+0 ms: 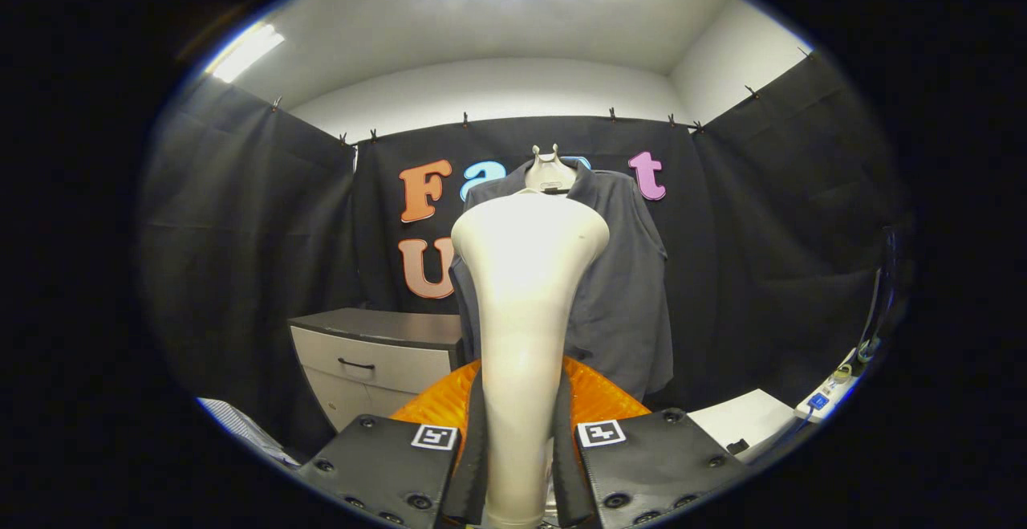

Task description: Iron the clothes twice with a garment steamer, once on the left side and once on the right side.

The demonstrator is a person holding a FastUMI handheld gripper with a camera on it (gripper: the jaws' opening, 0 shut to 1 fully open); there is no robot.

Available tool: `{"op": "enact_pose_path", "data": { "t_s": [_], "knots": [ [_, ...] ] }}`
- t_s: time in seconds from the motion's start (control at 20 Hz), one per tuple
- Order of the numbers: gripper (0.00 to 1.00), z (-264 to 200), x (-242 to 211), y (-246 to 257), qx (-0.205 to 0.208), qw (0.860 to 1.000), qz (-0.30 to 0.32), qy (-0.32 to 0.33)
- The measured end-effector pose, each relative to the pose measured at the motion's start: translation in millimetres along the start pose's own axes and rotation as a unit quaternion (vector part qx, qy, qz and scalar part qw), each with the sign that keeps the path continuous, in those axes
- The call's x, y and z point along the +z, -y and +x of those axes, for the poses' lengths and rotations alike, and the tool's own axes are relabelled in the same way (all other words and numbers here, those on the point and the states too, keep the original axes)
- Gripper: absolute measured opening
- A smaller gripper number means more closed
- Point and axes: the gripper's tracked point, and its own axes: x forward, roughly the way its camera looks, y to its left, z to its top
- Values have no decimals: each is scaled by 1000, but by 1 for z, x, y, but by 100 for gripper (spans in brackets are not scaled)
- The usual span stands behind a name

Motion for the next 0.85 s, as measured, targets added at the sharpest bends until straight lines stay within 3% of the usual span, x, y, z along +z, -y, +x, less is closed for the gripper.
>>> {"op": "enact_pose_path", "data": {
  "t_s": [0.85],
  "knots": [
    [40, -17, -7, -17, 8, 1000, -4, -8]
  ]
}}
